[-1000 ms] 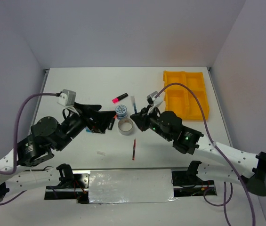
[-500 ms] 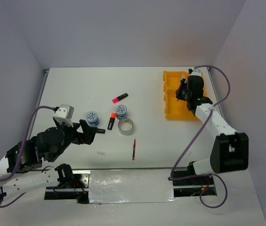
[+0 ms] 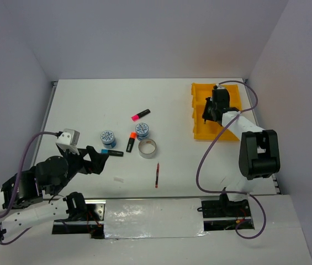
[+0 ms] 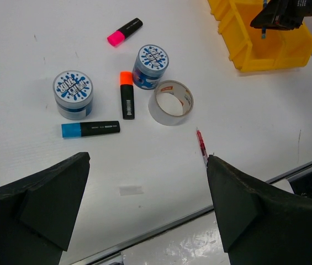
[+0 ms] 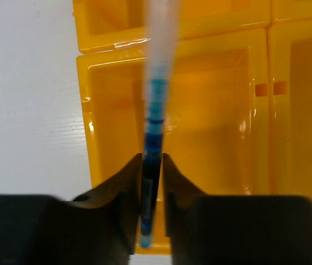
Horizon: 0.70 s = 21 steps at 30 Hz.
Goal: Sort the stationery into containers
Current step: Place the pen in the storage box.
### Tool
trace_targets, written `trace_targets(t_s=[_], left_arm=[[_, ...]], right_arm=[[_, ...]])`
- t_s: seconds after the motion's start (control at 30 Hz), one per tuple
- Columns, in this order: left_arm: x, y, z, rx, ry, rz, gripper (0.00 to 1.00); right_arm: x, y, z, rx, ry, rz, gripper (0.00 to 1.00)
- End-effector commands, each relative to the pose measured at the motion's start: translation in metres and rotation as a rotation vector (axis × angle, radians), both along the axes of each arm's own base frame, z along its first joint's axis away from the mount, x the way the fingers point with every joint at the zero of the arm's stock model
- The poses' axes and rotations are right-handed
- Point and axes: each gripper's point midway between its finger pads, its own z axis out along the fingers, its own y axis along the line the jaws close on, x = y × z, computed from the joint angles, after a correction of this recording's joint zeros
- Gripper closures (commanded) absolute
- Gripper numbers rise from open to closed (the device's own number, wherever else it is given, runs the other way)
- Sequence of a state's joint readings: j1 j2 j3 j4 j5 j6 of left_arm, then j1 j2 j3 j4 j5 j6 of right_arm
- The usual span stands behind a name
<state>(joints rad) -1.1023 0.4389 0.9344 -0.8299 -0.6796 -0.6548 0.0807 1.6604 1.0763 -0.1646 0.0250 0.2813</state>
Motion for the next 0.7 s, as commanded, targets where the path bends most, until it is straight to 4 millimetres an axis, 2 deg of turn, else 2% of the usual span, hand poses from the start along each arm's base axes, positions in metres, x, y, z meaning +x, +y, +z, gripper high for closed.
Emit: trace_targets(t_s=[0.0, 0.1, 0.17, 0.2, 0.27, 0.37, 0.43, 0.47, 0.5, 0.57, 0.6, 0.63, 0.67], left_arm=[[0.0, -0.002, 0.008, -0.034, -0.025, -0.011, 0.01], [-0.001, -0.004, 0.007, -0.029, -0.024, -0.023, 0.01], [-0.001, -0.005, 0.007, -0.027, -0.024, -0.027, 0.01], [-0.001, -0.005, 0.006, -0.025, -0.022, -0.025, 0.01], [-0.001, -0.005, 0.006, -0.022, -0.02, -0.024, 0.01], [-0.001, -0.002, 0.007, -0.032, -0.021, -0.011, 0.01], [0.001, 0.001, 0.006, -0.034, -0.018, 0.013, 0.01], [0.001, 0.004, 0.005, -0.031, -0.013, 0.024, 0.01], [0.001, 0.005, 0.005, -0.034, -0.012, 0.032, 0.01], [0.003, 0.009, 0.004, -0.034, -0.008, 0.062, 0.01], [0.003, 0.012, 0.003, -0.027, -0.003, 0.078, 0.01], [0.005, 0.015, 0.002, -0.032, 0.002, 0.106, 0.01], [0.006, 0.017, 0.001, -0.03, 0.006, 0.121, 0.01]], right_arm=[[0.013, -0.004, 0.004, 0.007, -0.023, -0.018, 0.67], [0.012, -0.003, 0.003, 0.016, -0.012, -0.027, 0.53], [0.009, -0.009, 0.001, -0.001, -0.007, -0.051, 0.49], [0.008, -0.009, 0.003, -0.001, -0.012, -0.055, 0.44], [0.007, -0.009, 0.008, 0.005, -0.018, -0.056, 0.42], [0.004, -0.005, 0.03, 0.024, -0.063, -0.05, 0.4], [-0.003, 0.005, 0.062, 0.03, -0.145, -0.025, 0.37], [-0.007, 0.006, 0.087, 0.018, -0.209, -0.028, 0.26], [-0.01, 0.006, 0.099, 0.012, -0.238, -0.034, 0.01], [-0.024, 0.022, 0.116, 0.021, -0.257, -0.004, 0.0], [-0.034, 0.033, 0.132, 0.037, -0.288, 0.032, 0.0], [-0.046, 0.059, 0.14, 0.052, -0.302, 0.1, 0.0], [-0.056, 0.073, 0.146, 0.054, -0.314, 0.144, 0.0]])
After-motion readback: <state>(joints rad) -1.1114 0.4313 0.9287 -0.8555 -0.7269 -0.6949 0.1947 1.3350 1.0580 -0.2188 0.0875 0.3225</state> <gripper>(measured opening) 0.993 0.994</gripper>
